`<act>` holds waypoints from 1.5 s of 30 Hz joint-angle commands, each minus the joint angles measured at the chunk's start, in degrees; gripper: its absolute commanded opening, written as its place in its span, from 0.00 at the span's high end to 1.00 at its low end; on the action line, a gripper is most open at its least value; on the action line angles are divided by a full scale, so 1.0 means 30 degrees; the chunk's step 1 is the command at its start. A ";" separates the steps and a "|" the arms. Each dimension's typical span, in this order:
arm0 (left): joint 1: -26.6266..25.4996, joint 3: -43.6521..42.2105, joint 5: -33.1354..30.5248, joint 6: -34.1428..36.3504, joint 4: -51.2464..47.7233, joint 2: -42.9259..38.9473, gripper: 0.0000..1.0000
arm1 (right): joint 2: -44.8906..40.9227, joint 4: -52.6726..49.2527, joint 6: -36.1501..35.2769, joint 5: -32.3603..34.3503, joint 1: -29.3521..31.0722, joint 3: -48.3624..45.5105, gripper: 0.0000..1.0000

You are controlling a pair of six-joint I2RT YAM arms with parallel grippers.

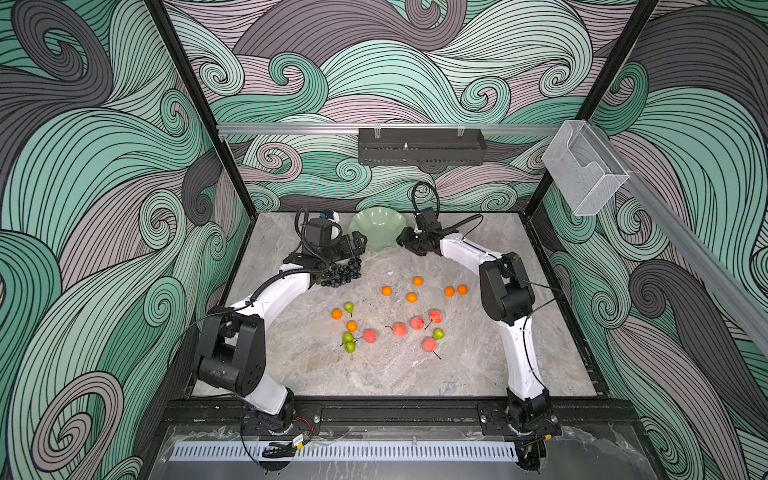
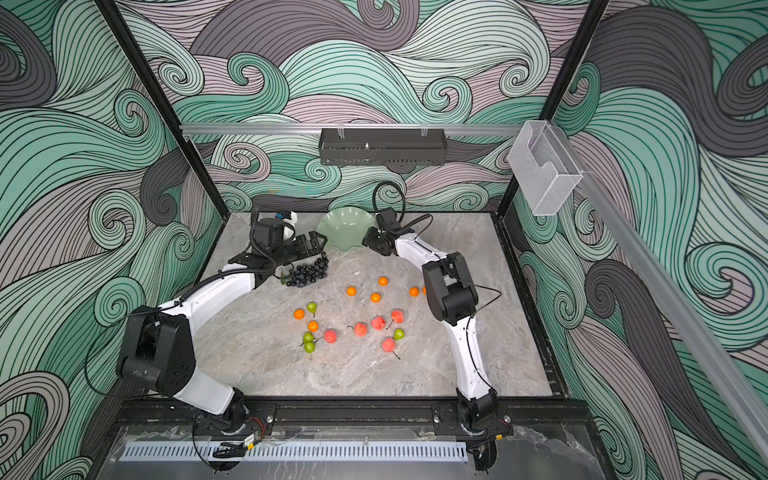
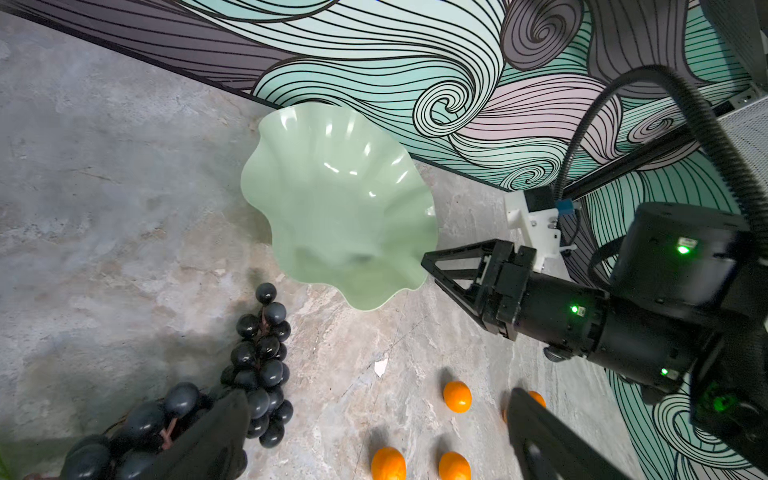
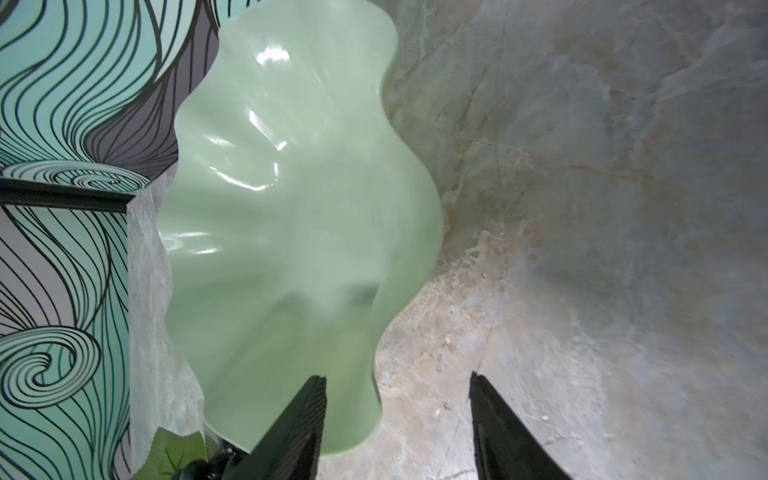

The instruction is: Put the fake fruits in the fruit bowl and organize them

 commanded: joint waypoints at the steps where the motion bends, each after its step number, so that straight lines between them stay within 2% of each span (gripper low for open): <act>1: -0.0190 0.0631 0.0456 -0.0002 0.0523 0.0330 0.01 | 0.0847 -0.1036 0.0109 0.0182 0.0025 0.1297 0.50; 7: -0.0203 0.0438 0.0459 0.0115 0.0760 0.0403 0.01 | 0.1690 -0.1493 0.0300 -0.0004 0.0047 0.2652 0.63; 17: -0.0188 0.0511 0.0632 0.0207 0.0640 0.0494 0.01 | 0.1695 -0.1651 0.0313 -0.0073 0.0008 0.3232 0.84; 34: -0.0209 0.0599 0.0721 0.0332 -0.0059 -0.0006 0.01 | 0.0646 -0.1802 0.1038 -0.0487 -0.0143 0.2650 0.99; 39: -0.0437 0.0541 0.0865 0.0326 -0.0297 -0.0129 0.01 | -0.0540 -0.1129 0.1279 -0.0687 -0.0351 0.0960 1.00; 45: -0.1303 0.0278 0.1012 0.0411 -0.0546 -0.0297 0.02 | -0.2712 0.0334 0.1296 -0.0971 -0.0775 -0.2660 1.00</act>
